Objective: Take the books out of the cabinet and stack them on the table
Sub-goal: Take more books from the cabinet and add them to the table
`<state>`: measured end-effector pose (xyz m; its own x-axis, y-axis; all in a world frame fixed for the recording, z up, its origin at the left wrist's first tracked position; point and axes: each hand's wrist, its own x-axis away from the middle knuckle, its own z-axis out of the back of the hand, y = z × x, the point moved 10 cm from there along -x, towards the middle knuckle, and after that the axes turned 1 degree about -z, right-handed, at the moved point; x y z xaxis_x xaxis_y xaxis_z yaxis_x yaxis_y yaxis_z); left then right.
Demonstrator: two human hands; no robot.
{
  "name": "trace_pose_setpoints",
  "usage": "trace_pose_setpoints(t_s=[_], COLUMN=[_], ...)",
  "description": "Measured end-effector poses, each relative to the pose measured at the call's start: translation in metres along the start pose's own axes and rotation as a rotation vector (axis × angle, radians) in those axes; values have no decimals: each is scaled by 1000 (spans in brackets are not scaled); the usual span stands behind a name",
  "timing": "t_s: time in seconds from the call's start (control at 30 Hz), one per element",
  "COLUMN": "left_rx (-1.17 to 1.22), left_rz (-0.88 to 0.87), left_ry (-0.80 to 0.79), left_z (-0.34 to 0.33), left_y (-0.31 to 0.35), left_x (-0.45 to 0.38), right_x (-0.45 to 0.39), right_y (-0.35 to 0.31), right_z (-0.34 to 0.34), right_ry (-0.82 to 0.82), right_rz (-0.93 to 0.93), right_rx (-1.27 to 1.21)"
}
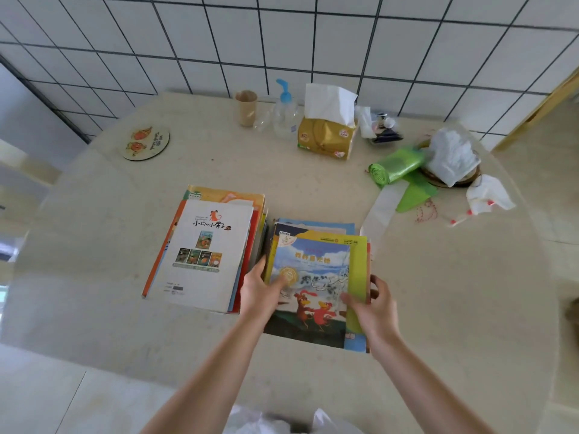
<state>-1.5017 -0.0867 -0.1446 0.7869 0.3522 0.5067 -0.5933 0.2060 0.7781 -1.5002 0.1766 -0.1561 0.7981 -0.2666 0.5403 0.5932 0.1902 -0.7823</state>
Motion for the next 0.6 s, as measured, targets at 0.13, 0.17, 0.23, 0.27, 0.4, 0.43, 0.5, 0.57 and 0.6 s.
trace_pose_setpoints(t_s=[0.13,0.17,0.23,0.27,0.4,0.43,0.5,0.57,0.6], left_rx=[-34,-42,-50,-56,-84,-106,-152,-191,-206], left_rz=[25,33,42,46,27,20,-5,-28,-43], left_ry=[17,20,36,45,87,94,92,72,64], left_z=[-6,-7,-7,-6,-4,-5,-6,-8,-10], left_y=[2,2,0,0,0,0,0,1,2], left_x=[-4,-5,-7,-7,-5,-4,-3,-2,-1], right_x=[-11,-14,-21,-23,-28,-27,-25,-24,-24], right_y=[0,2,7,9,10,8,3,0,-1], right_z=[-4,-4,-5,-5,-7,-8,-10,-13,-14], right_ry=[-29,-41,-60,-68,-74,-73,-77,-84,-86], right_rz=[-22,-43,-94,-115,-131,-124,-101,-87,-81], right_rx=[11,9,5,6,20,24,39,46,46])
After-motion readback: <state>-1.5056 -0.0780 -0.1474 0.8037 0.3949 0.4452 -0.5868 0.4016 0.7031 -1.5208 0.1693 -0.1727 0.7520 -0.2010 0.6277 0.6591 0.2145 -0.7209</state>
